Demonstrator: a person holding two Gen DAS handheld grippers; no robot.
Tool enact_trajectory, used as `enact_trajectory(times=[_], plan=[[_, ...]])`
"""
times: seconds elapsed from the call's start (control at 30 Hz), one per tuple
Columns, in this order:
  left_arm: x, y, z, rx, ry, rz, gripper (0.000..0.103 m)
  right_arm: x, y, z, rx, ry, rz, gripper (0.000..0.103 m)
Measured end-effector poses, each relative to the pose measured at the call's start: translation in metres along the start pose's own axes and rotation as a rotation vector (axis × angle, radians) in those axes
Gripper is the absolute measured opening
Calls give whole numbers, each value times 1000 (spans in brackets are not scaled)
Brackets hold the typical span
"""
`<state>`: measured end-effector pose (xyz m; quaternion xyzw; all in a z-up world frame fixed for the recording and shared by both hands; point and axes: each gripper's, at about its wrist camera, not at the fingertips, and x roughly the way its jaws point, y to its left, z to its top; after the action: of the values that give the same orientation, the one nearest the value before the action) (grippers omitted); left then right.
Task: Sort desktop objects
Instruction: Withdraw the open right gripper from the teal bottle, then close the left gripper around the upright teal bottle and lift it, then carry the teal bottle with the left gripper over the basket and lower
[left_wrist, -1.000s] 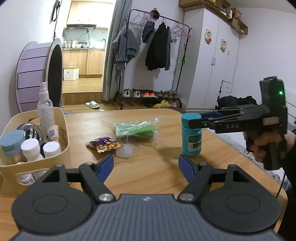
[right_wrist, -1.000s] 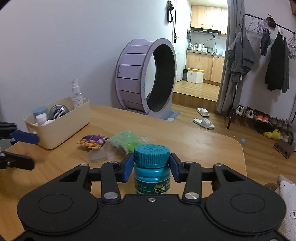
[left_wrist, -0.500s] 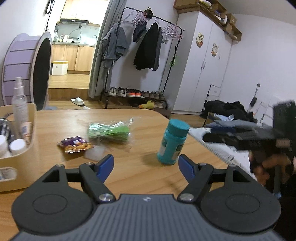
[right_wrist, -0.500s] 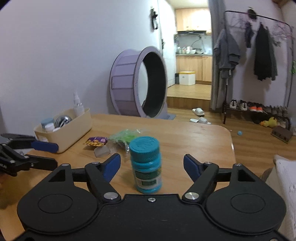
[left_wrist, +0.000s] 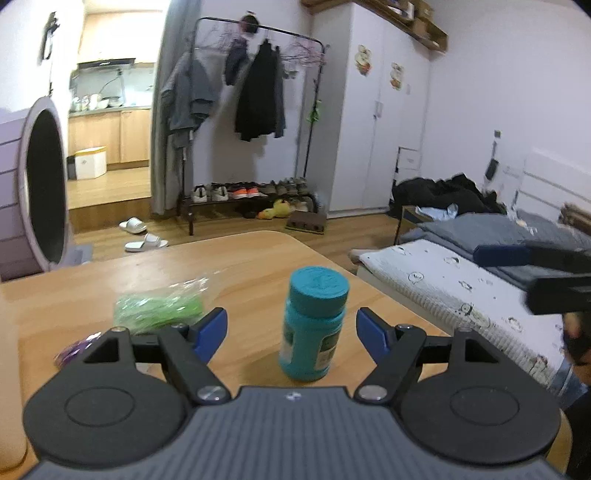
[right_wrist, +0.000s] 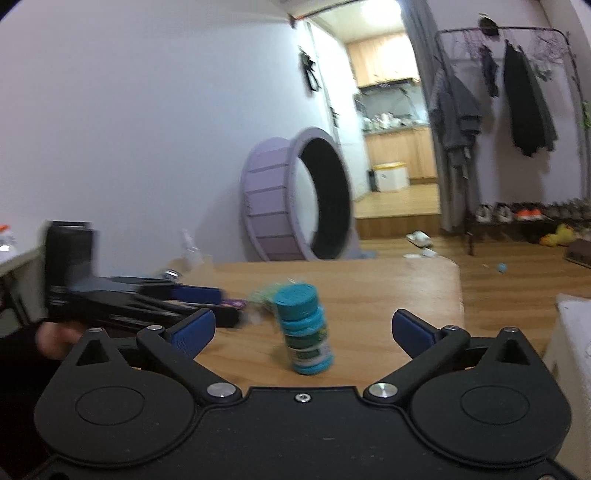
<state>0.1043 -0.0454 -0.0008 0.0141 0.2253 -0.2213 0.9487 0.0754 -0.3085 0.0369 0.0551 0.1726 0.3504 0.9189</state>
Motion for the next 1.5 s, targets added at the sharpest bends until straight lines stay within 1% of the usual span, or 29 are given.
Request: enact_trajectory(times=[0.17, 0.3, 0.4, 0.43, 0.47, 0.6, 0.7, 0.87, 0.97, 1.13, 1.2, 1.27, 1.37, 1.43, 1.5], plan=[[18, -5, 1, 0, -3, 2, 75, -5, 3, 1, -7, -16, 54, 103], [26, -8, 1, 0, -7, 5, 75, -6, 4, 3, -10, -25, 78, 103], [29, -11, 2, 18, -16, -2, 67, -9, 5, 4, -11, -36, 92, 103], [30, -13, 3, 29, -9, -4, 53, -9, 5, 5, -12, -40, 97, 103], [31, -14, 3, 41, 0, -6, 45, -10, 6, 5, -12, -41, 100, 103], [26, -13, 2, 38, -6, 5, 45, -10, 6, 5, -11, -44, 114, 103], [12, -7, 2, 20, -31, 28, 45, -10, 8, 6, -7, -59, 133, 103], [-30, 14, 7, -15, -63, 80, 45, -7, 14, 8, 12, -87, 172, 103], [-56, 32, 12, -27, -80, 140, 45, -2, 23, 9, 15, -97, 185, 103], [-102, 65, 23, -54, -96, 287, 45, 11, 38, 9, 48, -130, 200, 103], [-118, 81, 28, -68, -102, 349, 45, 18, 43, 9, 54, -127, 205, 103], [-133, 98, 34, -84, -110, 410, 45, 28, 50, 10, 44, -106, 199, 103], [-147, 125, 42, -118, -121, 484, 45, 41, 61, 12, 9, -82, 196, 103], [-148, 145, 48, -145, -122, 523, 45, 47, 68, 15, 2, -75, 203, 103], [-143, 161, 51, -170, -117, 547, 45, 53, 75, 19, -5, -68, 210, 103]])
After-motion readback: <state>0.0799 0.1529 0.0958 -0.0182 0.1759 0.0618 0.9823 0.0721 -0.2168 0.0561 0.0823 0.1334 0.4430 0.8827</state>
